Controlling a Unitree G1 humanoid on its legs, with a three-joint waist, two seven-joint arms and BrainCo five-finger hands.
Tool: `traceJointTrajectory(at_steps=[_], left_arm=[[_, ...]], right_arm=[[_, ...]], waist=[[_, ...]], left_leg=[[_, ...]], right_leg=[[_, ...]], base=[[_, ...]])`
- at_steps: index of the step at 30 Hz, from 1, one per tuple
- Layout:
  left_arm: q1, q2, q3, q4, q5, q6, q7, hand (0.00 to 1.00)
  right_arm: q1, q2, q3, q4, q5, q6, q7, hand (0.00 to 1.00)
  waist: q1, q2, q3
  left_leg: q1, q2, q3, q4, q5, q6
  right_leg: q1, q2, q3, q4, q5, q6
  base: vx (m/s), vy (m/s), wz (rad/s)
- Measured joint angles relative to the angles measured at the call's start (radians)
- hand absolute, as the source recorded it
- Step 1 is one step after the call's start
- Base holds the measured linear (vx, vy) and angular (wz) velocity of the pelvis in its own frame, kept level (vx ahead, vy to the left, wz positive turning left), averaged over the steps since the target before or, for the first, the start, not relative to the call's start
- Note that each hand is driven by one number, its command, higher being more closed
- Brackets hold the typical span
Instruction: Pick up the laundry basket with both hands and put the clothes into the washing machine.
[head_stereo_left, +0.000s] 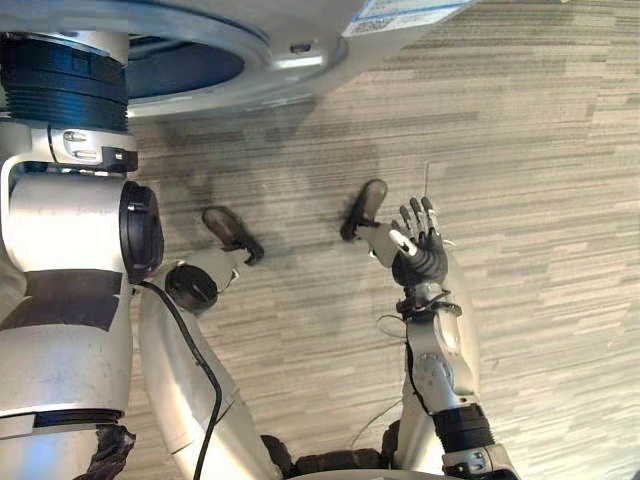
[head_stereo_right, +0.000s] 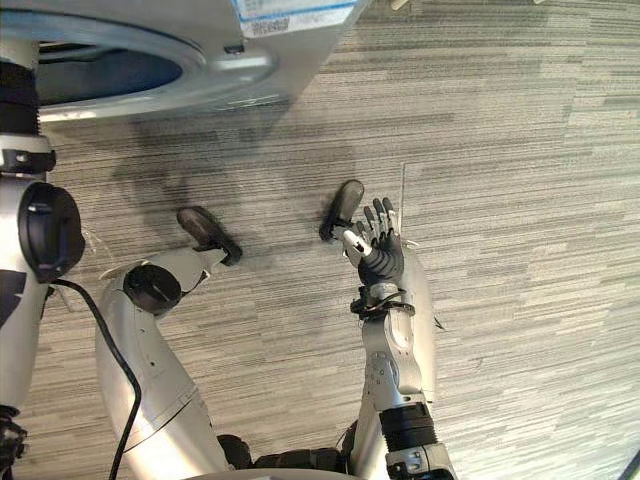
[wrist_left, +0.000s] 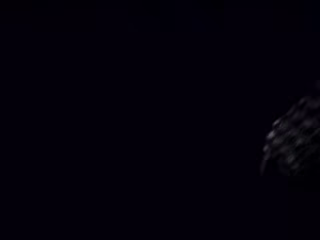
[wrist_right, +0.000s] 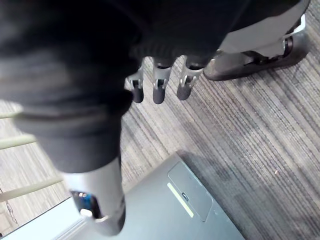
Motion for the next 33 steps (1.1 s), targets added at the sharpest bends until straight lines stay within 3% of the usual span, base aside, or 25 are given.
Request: traceJointTrajectory(at_steps=[1, 4, 7, 10, 14, 21, 25, 27, 29, 32, 33], left_arm=[[0.045, -0.004, -0.01, 0.025, 0.111, 0.024, -0.009, 0.0], [0.127, -0.004, -0.008, 0.08, 0.406, 0.099, -0.072, 0.0], [0.171, -0.005, 0.019, 0.105, 0.487, 0.123, -0.107, 0.0], [0.2, -0.005, 0.118, 0.131, 0.427, 0.123, -0.153, 0.0], [0.228, -0.004, 0.236, 0.145, 0.209, 0.129, -0.174, 0.0], [0.308, 0.01, 0.287, 0.129, 0.233, 0.125, -0.129, 0.0], [0.54, 0.004, 0.292, -0.152, 0.167, 0.077, -0.089, 0.0], [0.717, -0.033, 0.301, -0.354, 0.094, 0.024, -0.066, 0.0], [0.941, -0.19, 0.311, -0.589, 0.077, -0.045, -0.018, 0.0], [1.191, -0.385, 0.317, -0.731, 0.107, -0.075, 0.026, 0.0], [1.235, -0.41, 0.318, -0.747, 0.127, -0.076, 0.033, 0.0]], right_arm=[[0.006, 0.0, 0.001, -0.001, 0.0, 0.0, 0.006, 0.0], [0.007, -0.001, 0.006, -0.003, 0.002, 0.0, 0.028, 0.0], [0.018, -0.006, 0.009, -0.007, 0.03, 0.0, 0.028, 0.0], [0.026, -0.007, 0.012, -0.011, 0.039, 0.005, 0.047, 0.0], [0.039, -0.009, 0.013, -0.01, 0.038, 0.041, 0.046, 0.0], [0.047, -0.03, 0.025, -0.005, 0.036, 0.039, 0.046, 0.0], [0.047, -0.028, 0.018, 0.019, 0.016, 0.021, 0.035, 0.0], [0.043, -0.02, -0.002, 0.045, 0.005, 0.009, 0.009, 0.0], [0.042, -0.016, -0.045, 0.093, -0.025, 0.0, -0.016, 0.0], [0.03, -0.016, -0.085, 0.15, -0.048, -0.002, -0.042, 0.0], [0.026, -0.016, -0.088, 0.164, -0.053, -0.002, -0.044, 0.0]], waist=[[-0.004, -0.001, 0.0], [0.003, -0.001, -0.001], [0.004, -0.001, -0.001], [0.003, -0.001, -0.001], [0.008, -0.001, -0.001], [0.019, 0.0, -0.003], [0.023, 0.002, -0.004], [0.03, 0.004, -0.005], [0.057, 0.008, -0.007], [0.086, 0.009, -0.008], [0.09, 0.009, -0.008]], left_leg=[[0.003, 0.0, -0.001, 0.019, 0.001, 0.002], [0.005, 0.016, -0.001, 0.006, 0.005, -0.004], [0.009, 0.017, -0.002, -0.01, 0.014, -0.005], [0.02, 0.016, -0.001, -0.036, 0.03, -0.008], [0.045, 0.016, -0.004, -0.072, 0.054, -0.016], [0.08, 0.016, 0.0, -0.105, 0.067, -0.024], [0.114, 0.011, 0.001, -0.121, 0.079, -0.019], [0.139, -0.003, 0.002, -0.139, 0.087, -0.02], [0.188, -0.018, 0.006, -0.172, 0.094, -0.032], [0.259, -0.039, 0.018, -0.214, 0.101, -0.041], [0.273, -0.041, 0.021, -0.222, 0.102, -0.044]], right_leg=[[0.003, -0.008, 0.002, -0.002, 0.036, -0.026], [0.007, 0.011, -0.004, -0.023, 0.046, -0.031], [0.013, 0.019, -0.013, -0.042, 0.062, -0.036], [0.028, 0.025, -0.026, -0.068, 0.076, -0.034], [0.064, 0.039, -0.044, -0.107, 0.093, -0.047], [0.097, 0.058, -0.051, -0.143, 0.104, -0.058], [0.128, 0.056, -0.056, -0.149, 0.105, -0.06], [0.15, 0.053, -0.057, -0.155, 0.104, -0.062], [0.194, 0.048, -0.061, -0.167, 0.097, -0.069], [0.251, 0.039, -0.06, -0.184, 0.084, -0.057], [0.264, 0.039, -0.061, -0.19, 0.083, -0.057]], base=[[0.0, 0.0, 0.0], [-0.04, -0.018, -0.1], [-0.07, -0.046, -0.06], [-0.07, -0.049, -0.03], [-0.08, -0.058, 0.01], [-0.07, -0.057, -0.03], [-0.07, -0.061, 0.05], [-0.07, -0.069, 0.15], [-0.07, -0.081, 0.24], [-0.07, -0.095, 0.23], [-0.07, -0.089, 0.16]])
